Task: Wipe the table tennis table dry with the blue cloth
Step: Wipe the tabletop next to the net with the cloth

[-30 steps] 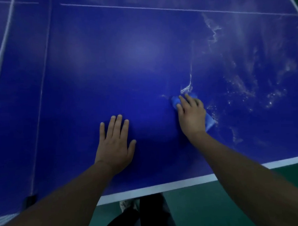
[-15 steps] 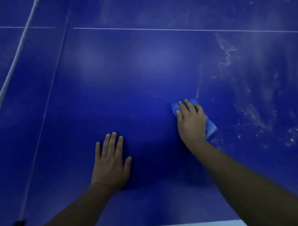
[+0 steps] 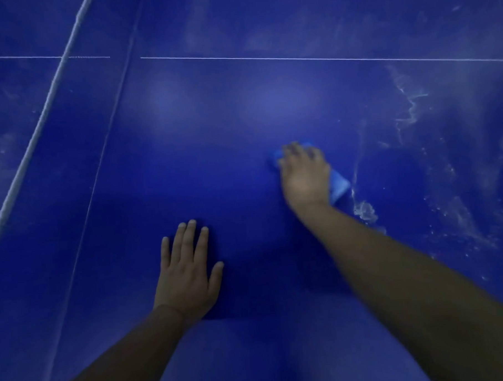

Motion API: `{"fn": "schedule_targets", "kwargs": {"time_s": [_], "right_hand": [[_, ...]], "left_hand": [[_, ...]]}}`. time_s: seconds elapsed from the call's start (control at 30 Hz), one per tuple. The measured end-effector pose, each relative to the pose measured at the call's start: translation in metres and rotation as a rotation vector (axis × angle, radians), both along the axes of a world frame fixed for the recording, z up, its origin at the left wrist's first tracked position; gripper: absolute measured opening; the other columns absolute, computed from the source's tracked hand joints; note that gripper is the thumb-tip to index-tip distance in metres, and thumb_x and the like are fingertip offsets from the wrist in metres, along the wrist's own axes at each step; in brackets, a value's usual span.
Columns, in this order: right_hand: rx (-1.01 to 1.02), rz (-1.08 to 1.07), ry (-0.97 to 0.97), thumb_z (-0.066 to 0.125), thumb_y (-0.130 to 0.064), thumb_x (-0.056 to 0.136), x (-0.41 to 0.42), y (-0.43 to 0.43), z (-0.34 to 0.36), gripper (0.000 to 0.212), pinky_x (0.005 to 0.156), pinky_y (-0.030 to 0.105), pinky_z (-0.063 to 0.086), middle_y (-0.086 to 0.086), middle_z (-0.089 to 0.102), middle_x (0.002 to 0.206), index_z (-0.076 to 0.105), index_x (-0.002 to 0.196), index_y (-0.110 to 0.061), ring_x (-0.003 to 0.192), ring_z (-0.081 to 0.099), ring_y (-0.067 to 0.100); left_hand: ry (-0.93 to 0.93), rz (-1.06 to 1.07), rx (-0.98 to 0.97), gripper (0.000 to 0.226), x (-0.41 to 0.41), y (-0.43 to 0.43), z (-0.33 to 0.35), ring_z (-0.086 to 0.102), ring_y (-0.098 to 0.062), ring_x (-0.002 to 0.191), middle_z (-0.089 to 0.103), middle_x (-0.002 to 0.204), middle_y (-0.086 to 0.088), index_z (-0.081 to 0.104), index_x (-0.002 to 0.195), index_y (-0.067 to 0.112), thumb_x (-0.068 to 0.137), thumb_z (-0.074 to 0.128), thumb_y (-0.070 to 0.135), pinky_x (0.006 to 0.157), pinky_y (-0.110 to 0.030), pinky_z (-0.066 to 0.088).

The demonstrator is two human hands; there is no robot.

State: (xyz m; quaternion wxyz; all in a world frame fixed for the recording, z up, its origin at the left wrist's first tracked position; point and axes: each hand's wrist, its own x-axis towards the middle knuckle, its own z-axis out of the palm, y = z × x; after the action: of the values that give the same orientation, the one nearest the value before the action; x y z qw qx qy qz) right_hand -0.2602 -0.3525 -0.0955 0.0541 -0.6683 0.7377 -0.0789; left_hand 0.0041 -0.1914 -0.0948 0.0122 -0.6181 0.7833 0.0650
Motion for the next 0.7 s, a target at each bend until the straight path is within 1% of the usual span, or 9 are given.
{"fn": "schedule_targets", "kwargs": {"time_s": [0.1,0.17,0.23,0.3,0.43,0.5,0.53,0.63,0.7], "right_hand": [[-0.063,-0.385,-0.035,0.038,-0.039,0.106,-0.057,0.022,0.012,0.044,0.097,0.051,0.042,-0.002,0.047,0.152,0.053,0.143,-0.021,0.133,0.041,0.035],[-0.121,-0.44,-0.033,0.041,-0.035,0.104,-0.049,0.047,0.013,0.044,0.096,0.053,0.044,0.006,0.052,0.148,0.058,0.139,-0.015,0.127,0.046,0.039],[-0.171,-0.236,0.016,0.041,-0.032,0.102,-0.009,0.065,0.002,0.043,0.097,0.05,0.043,0.014,0.058,0.141,0.061,0.133,-0.009,0.123,0.053,0.04],[-0.107,0.025,-0.005,0.033,-0.035,0.105,0.047,0.083,-0.009,0.046,0.1,0.05,0.041,0.011,0.057,0.143,0.059,0.135,-0.012,0.13,0.051,0.036],[-0.133,0.185,0.042,0.034,-0.039,0.105,0.048,0.061,-0.01,0.045,0.098,0.045,0.044,0.002,0.056,0.144,0.058,0.138,-0.02,0.129,0.052,0.031],[-0.118,0.058,0.138,0.035,-0.034,0.104,-0.01,0.035,-0.014,0.043,0.101,0.045,0.041,0.006,0.057,0.143,0.058,0.135,-0.016,0.124,0.054,0.034],[-0.095,-0.105,0.153,0.032,-0.036,0.104,-0.044,0.026,-0.011,0.045,0.101,0.045,0.04,0.005,0.055,0.144,0.057,0.135,-0.017,0.123,0.053,0.036],[-0.129,-0.55,0.024,0.038,-0.037,0.103,-0.086,0.023,0.003,0.045,0.097,0.048,0.04,0.008,0.054,0.145,0.06,0.136,-0.015,0.123,0.049,0.041],[-0.208,-0.379,0.088,0.041,-0.031,0.102,-0.064,0.024,0.002,0.043,0.097,0.046,0.037,0.016,0.061,0.136,0.065,0.128,-0.007,0.118,0.056,0.041]], "left_hand": [[0.015,-0.039,-0.004,0.072,-0.001,-0.014,0.0,0.013,-0.03,0.153,0.022,0.163,-0.015,0.029,0.155,0.008,0.1,0.026,0.055,0.12,-0.053,0.009],[0.03,-0.058,0.004,0.072,-0.002,-0.022,-0.002,0.015,-0.03,0.152,0.023,0.163,-0.015,0.029,0.154,0.008,0.1,0.025,0.055,0.119,-0.054,0.011],[0.044,-0.085,0.007,0.071,-0.005,-0.029,-0.004,0.018,-0.031,0.152,0.025,0.162,-0.016,0.031,0.154,0.008,0.1,0.026,0.054,0.119,-0.056,0.013],[0.054,-0.118,-0.002,0.071,-0.008,-0.035,-0.006,0.02,-0.032,0.151,0.027,0.161,-0.017,0.035,0.152,0.006,0.099,0.028,0.053,0.118,-0.058,0.014],[0.074,-0.203,-0.042,0.07,-0.018,-0.056,-0.006,0.022,-0.033,0.15,0.03,0.16,-0.018,0.04,0.149,0.004,0.097,0.033,0.05,0.118,-0.059,0.014],[0.094,-0.24,-0.043,0.07,-0.024,-0.07,-0.006,0.02,-0.033,0.151,0.028,0.161,-0.018,0.038,0.15,0.005,0.097,0.032,0.051,0.118,-0.059,0.013],[0.1,-0.255,-0.042,0.069,-0.027,-0.076,-0.005,0.019,-0.032,0.151,0.027,0.161,-0.017,0.038,0.15,0.006,0.098,0.032,0.051,0.118,-0.059,0.012],[0.106,-0.28,-0.031,0.069,-0.037,-0.094,-0.006,0.019,-0.032,0.151,0.027,0.161,-0.016,0.039,0.151,0.006,0.098,0.031,0.051,0.118,-0.058,0.01],[0.11,-0.287,-0.026,0.069,-0.044,-0.103,-0.006,0.019,-0.032,0.151,0.027,0.161,-0.016,0.039,0.151,0.006,0.098,0.031,0.051,0.118,-0.057,0.009]]}}
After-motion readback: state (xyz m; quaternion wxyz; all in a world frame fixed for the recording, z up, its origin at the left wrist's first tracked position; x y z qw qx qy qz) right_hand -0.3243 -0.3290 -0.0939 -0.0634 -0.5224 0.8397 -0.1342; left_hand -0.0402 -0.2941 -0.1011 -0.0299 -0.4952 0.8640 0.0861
